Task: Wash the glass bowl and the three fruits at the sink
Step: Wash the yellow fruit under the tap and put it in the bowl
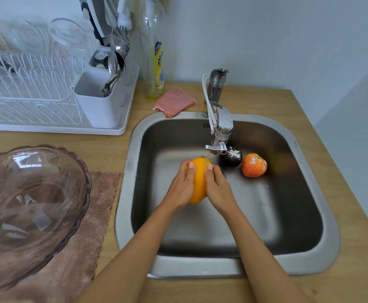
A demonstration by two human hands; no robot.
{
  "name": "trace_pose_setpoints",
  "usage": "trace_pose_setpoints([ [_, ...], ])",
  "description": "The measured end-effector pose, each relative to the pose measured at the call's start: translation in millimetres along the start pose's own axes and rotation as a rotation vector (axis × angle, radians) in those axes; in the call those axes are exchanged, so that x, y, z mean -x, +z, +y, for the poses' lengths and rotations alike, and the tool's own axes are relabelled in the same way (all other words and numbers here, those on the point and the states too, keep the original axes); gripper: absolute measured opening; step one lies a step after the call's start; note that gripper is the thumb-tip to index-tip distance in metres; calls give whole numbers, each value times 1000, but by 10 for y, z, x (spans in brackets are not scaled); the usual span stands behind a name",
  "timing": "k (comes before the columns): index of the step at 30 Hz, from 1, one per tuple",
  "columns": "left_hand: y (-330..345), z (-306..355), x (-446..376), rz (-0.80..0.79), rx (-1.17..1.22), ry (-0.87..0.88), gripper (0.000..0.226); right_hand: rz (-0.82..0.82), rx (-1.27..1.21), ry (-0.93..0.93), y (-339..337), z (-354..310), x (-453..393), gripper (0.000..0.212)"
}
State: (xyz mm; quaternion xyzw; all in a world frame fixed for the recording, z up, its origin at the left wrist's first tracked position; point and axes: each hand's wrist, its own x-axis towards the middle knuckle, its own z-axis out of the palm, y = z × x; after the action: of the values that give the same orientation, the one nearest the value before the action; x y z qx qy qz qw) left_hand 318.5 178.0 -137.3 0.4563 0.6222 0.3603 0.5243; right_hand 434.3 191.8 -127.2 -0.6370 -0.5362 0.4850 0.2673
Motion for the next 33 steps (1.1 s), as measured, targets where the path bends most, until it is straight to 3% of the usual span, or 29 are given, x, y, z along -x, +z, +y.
trace_pose_setpoints([
  [4, -3, 13, 7, 26, -59, 79, 34, -68, -29, -88, -51, 16, 83, 48],
  [11, -93, -31, -3, 149, -315, 288, 36, -122, 189, -259, -29, 116, 143, 61],
  [27, -56, 90, -117, 127, -113, 30, 36, -135, 163, -150, -18, 78, 162, 52],
  [30, -10, 36, -93, 59, -169, 73, 35, -46, 59, -43, -27, 77, 102, 49],
  [33, 18, 12, -48, -13, -237, 125, 47, 33, -65, 150, -37, 85, -10, 60],
])
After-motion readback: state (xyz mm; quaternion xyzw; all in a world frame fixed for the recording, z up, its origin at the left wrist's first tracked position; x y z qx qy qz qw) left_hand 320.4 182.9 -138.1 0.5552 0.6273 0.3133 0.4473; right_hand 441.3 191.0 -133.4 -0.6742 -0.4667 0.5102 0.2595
